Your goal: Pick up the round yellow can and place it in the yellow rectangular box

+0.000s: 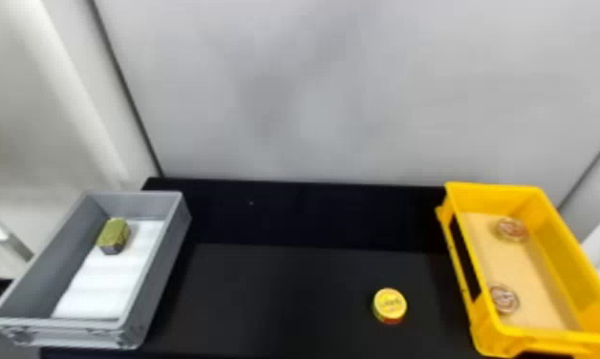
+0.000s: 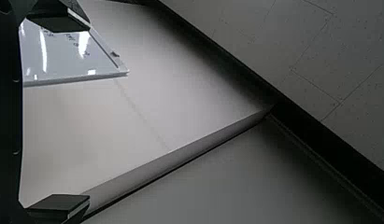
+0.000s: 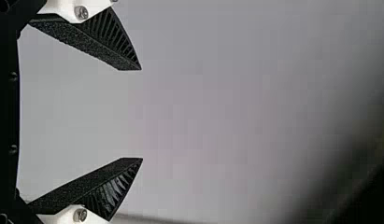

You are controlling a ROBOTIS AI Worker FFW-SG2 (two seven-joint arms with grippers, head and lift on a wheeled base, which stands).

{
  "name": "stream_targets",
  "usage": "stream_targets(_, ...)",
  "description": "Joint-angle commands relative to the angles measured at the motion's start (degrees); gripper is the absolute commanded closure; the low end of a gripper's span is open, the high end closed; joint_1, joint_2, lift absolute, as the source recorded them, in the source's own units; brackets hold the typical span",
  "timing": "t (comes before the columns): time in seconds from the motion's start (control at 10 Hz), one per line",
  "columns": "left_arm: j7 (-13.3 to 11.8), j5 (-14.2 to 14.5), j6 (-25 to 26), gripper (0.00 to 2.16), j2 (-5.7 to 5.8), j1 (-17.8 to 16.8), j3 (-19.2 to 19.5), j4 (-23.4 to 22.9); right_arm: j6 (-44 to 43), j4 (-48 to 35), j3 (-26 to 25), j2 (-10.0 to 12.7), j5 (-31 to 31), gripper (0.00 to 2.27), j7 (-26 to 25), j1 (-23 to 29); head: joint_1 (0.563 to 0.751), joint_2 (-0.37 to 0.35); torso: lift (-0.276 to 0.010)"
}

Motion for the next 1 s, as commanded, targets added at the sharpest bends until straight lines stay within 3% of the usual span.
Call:
stream_targets(0.0, -0.3, 0.1, 0.4, 0.0, 0.01, -0.1, -0.1, 0.0, 5.4, 5.4, -2.0, 3.6, -2.5, 0.08, 2.8, 2.9, 0.694, 0.054, -0.003)
stream_targets(0.5, -0.4, 0.3, 0.4, 0.0, -0.17, -0.1, -0.7, 0.4, 9.8, 20.3, -1.6, 7.5, -11.6, 0.09, 8.1, 7.8, 0.694, 0.054, -0.003)
stream_targets(0.8, -0.4, 0.9, 0.4, 0.0, -0.43, -0.1, -1.4, 1.5, 16.9, 28.7, 1.7, 8.6, -13.0, 0.09, 17.7, 7.8, 0.694, 0.054, -0.003)
stream_targets(0.9, -0.6, 1.2, 0.1, 0.0, -0.96, -0.1, -1.4, 2.0, 18.5, 29.1, 3.5, 8.9, -13.5, 0.09, 18.5, 9.4, 0.694, 0.054, -0.003)
